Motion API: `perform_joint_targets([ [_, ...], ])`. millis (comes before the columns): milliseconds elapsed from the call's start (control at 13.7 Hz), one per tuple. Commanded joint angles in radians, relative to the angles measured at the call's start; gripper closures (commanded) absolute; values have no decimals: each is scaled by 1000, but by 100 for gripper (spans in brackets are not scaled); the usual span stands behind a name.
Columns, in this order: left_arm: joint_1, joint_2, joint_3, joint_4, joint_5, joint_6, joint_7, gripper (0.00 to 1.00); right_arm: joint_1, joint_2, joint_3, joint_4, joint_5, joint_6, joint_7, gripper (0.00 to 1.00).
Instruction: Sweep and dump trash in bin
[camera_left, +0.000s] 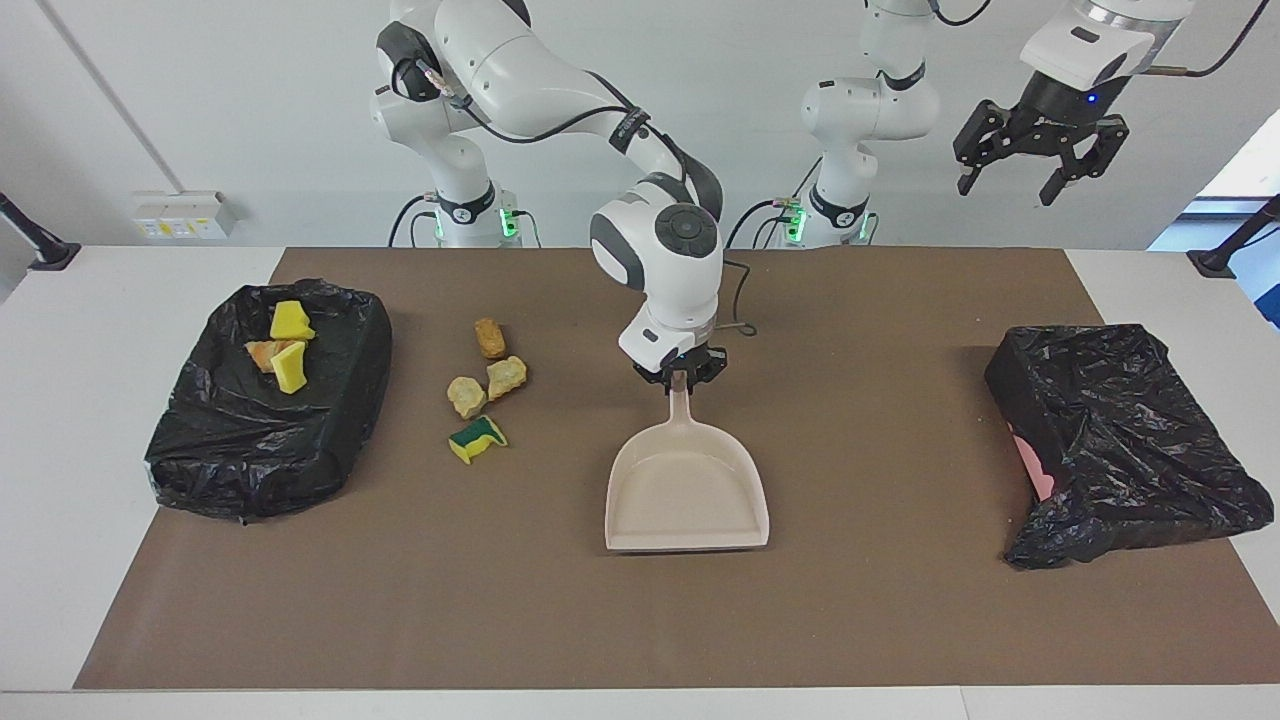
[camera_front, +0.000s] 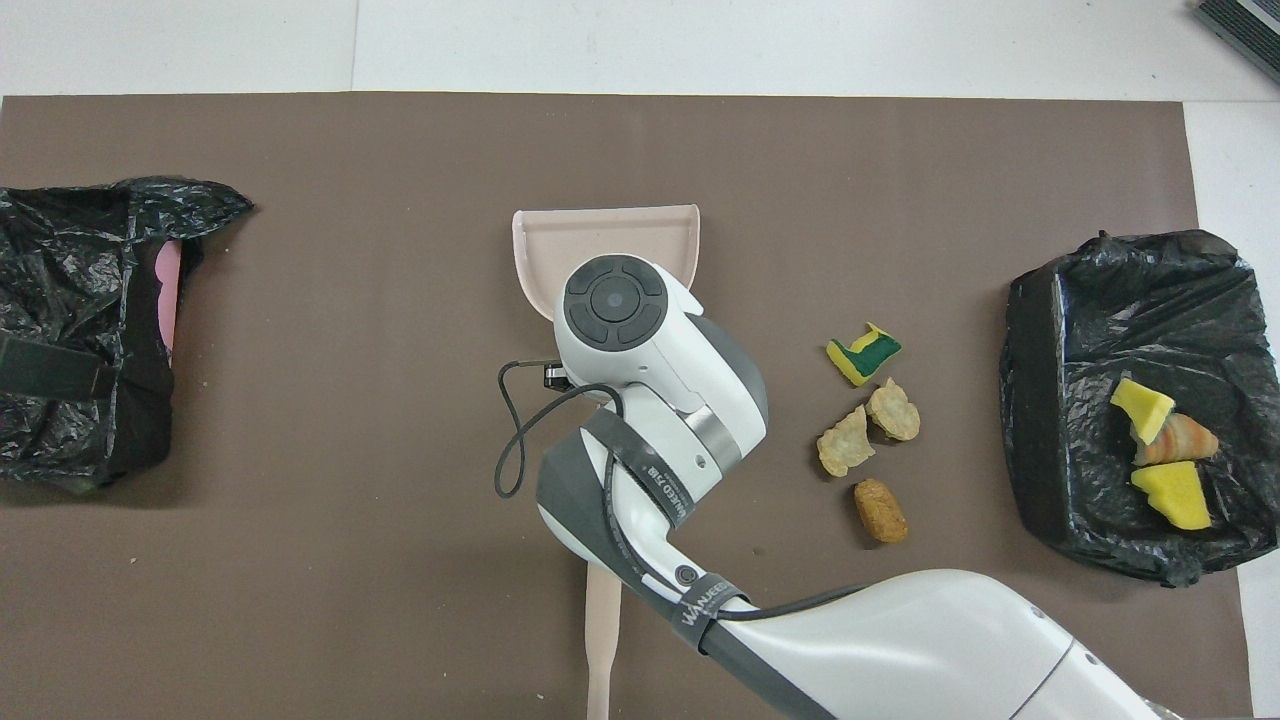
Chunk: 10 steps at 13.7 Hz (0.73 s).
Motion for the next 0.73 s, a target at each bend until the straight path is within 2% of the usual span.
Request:
perform_joint_targets([
  [0,14,-12,-6,-4,-1,-23,10,0,9,26,-2,16,18,37,-3,97],
  [146,14,-12,-6,-4,-1,-23,10,0,5,24,-2,-9,16,63,-4,86],
  [219,14,-12,-6,-4,-1,-21,10,0,5,24,-2,-15,16,61,-4,74],
  [292,14,-12,-6,-4,-1,-21,8,0,5,22,-2,-15,15,58,-4,53],
  [365,13,-12,-7,-4,-1,-21,8,0,5,21,-2,-13,13,49,-9,24],
  [438,13,-12,-7,-4,-1,-23,8,0,2,10,-2,-18,13,40,-12,0],
  [657,14,-12,-6,-4,-1,-20,10,0,-7,-88,0,-73,16,-14,-32,0],
])
